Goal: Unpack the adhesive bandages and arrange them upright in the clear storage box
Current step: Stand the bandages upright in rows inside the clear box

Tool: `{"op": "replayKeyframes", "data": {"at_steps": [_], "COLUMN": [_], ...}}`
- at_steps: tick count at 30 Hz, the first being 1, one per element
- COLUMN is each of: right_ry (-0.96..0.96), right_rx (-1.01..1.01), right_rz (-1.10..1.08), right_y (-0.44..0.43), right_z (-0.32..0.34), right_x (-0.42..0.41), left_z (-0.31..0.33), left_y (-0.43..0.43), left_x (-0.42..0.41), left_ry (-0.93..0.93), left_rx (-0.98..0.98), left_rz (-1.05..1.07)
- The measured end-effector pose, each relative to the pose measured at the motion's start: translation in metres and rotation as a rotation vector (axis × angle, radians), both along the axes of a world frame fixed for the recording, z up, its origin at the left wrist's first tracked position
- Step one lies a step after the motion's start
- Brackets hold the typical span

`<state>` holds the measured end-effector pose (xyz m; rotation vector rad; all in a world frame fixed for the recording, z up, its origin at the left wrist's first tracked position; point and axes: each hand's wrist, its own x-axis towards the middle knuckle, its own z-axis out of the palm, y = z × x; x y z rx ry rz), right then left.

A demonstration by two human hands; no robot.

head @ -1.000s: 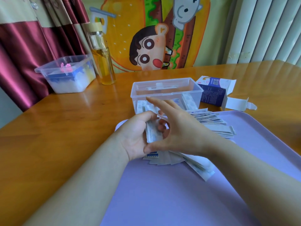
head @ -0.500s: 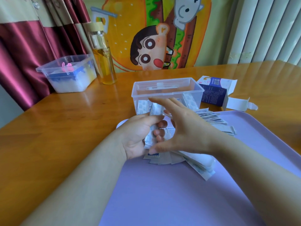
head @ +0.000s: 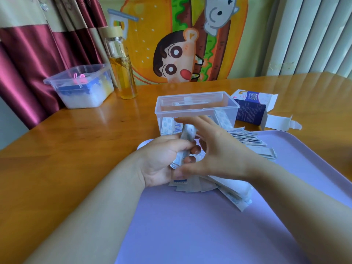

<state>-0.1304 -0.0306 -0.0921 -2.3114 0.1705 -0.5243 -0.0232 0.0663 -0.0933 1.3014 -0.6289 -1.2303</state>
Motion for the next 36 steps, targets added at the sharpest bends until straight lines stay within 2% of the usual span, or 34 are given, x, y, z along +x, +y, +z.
{"op": "replayKeyframes", "data": {"at_steps": [4,10,16,19,25,29,32,36], "right_ry": [-0.016,-0.065,-0.168,-0.200,-0.221,-0.061,0.082,0.036], "right_rx": [0.260,0.210,0.336,0.336,0.146,0.074,-0.121,-0.252], "right_rz": [-0.020,-0.087,-0.095,-0.087,-0.174,-0.125,-0.047,-0.082], "right_y": [-0.008,-0.009,-0.015,-0.015,-0.015,-0.010,-0.006,-0.002], "right_z": [0.006,0.002,0.002,0.002,0.002,0.005,-0.001,-0.005], "right_x": [-0.002,0.003,0.005,0.006,0.004,-0.001,0.000,0.003], "left_z": [0.004,0.005,0.001,-0.001,0.000,0.000,-0.003,-0.005], "left_y": [0.005,0.004,0.004,0.005,0.005,0.003,0.000,-0.003], "left_x": [0.006,0.005,0.003,0.003,0.008,0.006,0.006,0.002], "left_ry": [0.023,0.029,-0.045,-0.095,-0.128,-0.114,-0.087,-0.139], "left_rx": [0.021,0.032,0.061,0.074,0.038,-0.004,-0.044,-0.046], "left_rz": [-0.031,-0.018,-0.049,-0.081,0.007,0.042,0.061,0.076]}}
